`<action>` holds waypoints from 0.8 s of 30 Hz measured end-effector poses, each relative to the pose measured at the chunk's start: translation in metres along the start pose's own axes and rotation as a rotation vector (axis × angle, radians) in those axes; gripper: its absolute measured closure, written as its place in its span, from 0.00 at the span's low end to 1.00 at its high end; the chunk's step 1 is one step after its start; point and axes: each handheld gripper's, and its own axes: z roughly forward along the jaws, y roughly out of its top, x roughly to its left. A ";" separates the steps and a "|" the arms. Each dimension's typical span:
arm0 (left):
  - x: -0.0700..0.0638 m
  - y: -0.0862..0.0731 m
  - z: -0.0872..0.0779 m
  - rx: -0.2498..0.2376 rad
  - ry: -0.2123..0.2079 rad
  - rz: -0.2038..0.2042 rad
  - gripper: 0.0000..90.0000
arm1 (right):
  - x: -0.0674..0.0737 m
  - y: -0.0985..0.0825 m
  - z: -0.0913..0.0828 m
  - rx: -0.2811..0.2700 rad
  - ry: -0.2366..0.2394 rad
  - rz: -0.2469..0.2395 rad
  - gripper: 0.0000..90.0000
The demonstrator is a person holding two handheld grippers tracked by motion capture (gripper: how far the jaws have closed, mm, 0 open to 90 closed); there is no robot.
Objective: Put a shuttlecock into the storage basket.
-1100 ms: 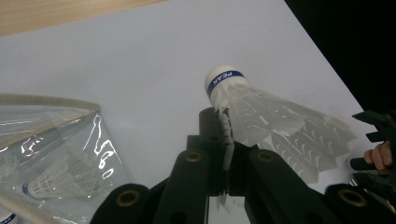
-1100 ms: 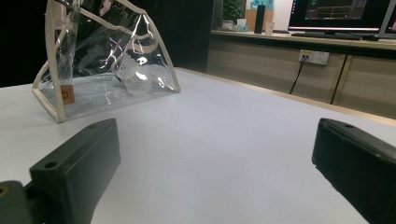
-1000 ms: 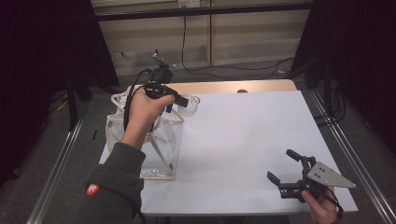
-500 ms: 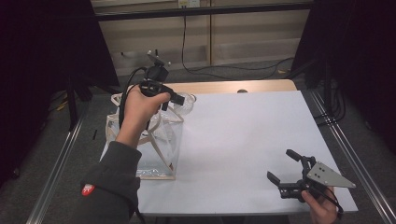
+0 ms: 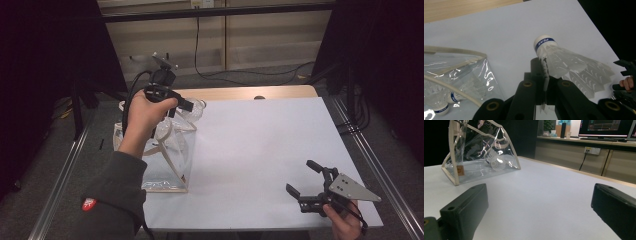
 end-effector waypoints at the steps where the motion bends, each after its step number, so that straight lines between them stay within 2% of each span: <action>1: 0.001 0.000 -0.001 0.004 -0.003 0.000 0.99 | 0.000 0.000 0.000 0.002 0.000 -0.002 0.01; 24: 0.010 -0.003 -0.014 -0.013 0.022 -0.016 0.99 | 0.000 0.000 0.000 0.000 -0.001 -0.002 0.01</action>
